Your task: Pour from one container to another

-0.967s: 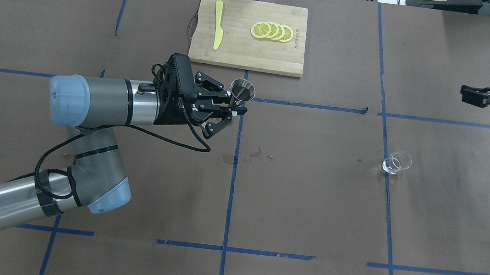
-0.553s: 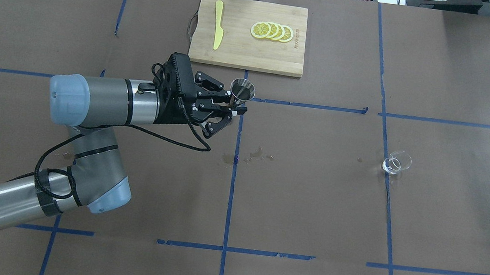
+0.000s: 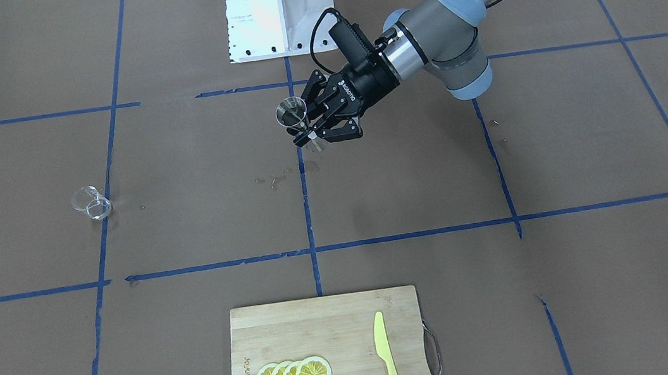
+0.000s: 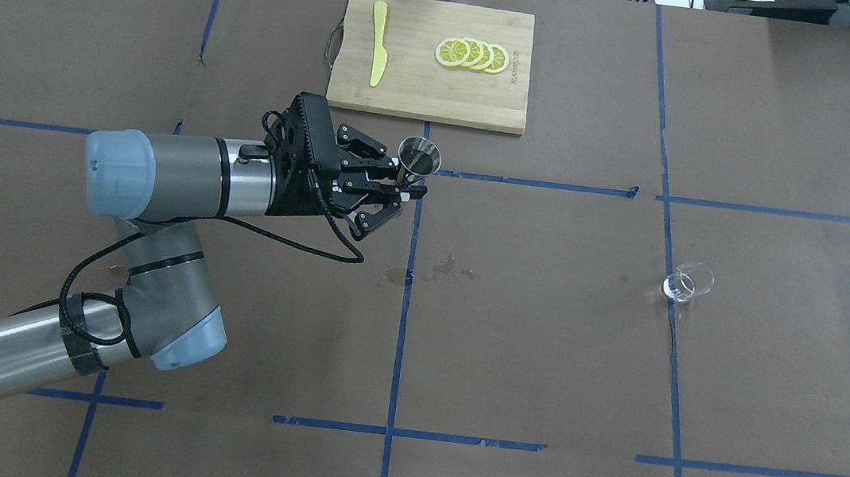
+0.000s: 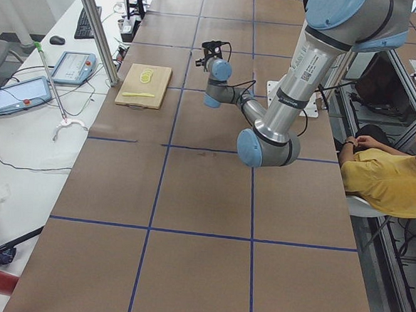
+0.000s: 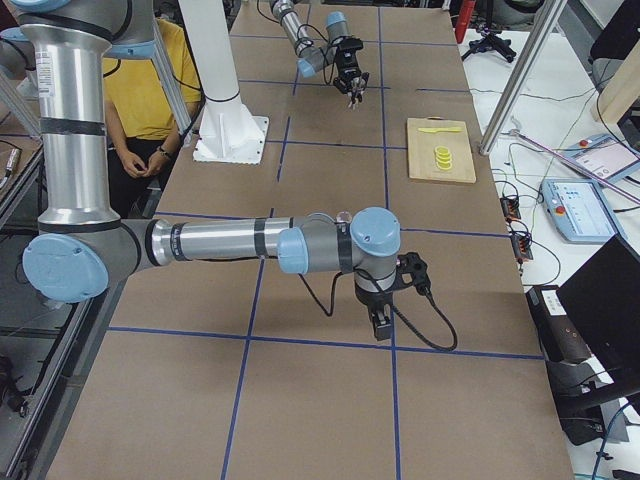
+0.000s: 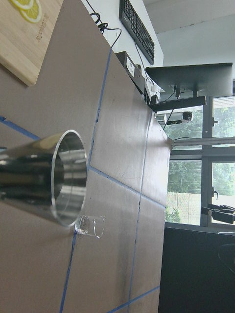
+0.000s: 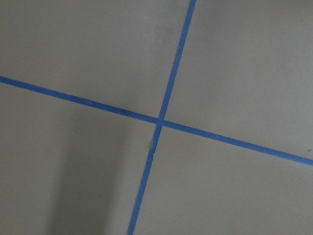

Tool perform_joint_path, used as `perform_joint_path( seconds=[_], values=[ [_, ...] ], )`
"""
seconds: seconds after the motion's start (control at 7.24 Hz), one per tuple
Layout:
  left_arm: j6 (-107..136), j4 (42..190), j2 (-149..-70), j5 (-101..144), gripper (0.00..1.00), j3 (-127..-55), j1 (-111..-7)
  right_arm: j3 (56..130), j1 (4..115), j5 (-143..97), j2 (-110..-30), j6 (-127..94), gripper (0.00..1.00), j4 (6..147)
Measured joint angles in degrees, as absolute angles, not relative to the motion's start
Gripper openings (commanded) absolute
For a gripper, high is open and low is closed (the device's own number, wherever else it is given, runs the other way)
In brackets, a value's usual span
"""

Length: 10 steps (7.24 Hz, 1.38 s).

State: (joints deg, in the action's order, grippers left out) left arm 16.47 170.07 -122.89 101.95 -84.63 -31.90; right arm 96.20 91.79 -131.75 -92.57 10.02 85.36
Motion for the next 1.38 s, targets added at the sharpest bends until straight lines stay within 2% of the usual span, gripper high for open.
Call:
perform_joint_path(
  seconds=[0.28, 0.69, 1.11, 1.38],
  values=[
    [16.4, 170.1, -122.8, 102.0, 0.00, -84.6, -32.0, 96.3, 93.0, -132.3, -93.7, 8.2, 1.00, 82.7],
    [16.3, 170.6, -120.3, 103.3, 0.00, -85.2, -35.0, 96.6, 90.0, -129.2, -88.7, 8.1, 1.00, 97.7],
    [15.4, 175.8, -113.7, 110.7, 0.00, -86.0, -41.8, 96.0, 89.2, -128.0, -87.7, 7.8, 1.00, 100.1],
    [22.1, 181.6, -107.5, 107.2, 0.00, -86.7, -42.8, 96.0, 89.2, -128.0, -87.7, 7.7, 1.00, 100.0]
  ],
)
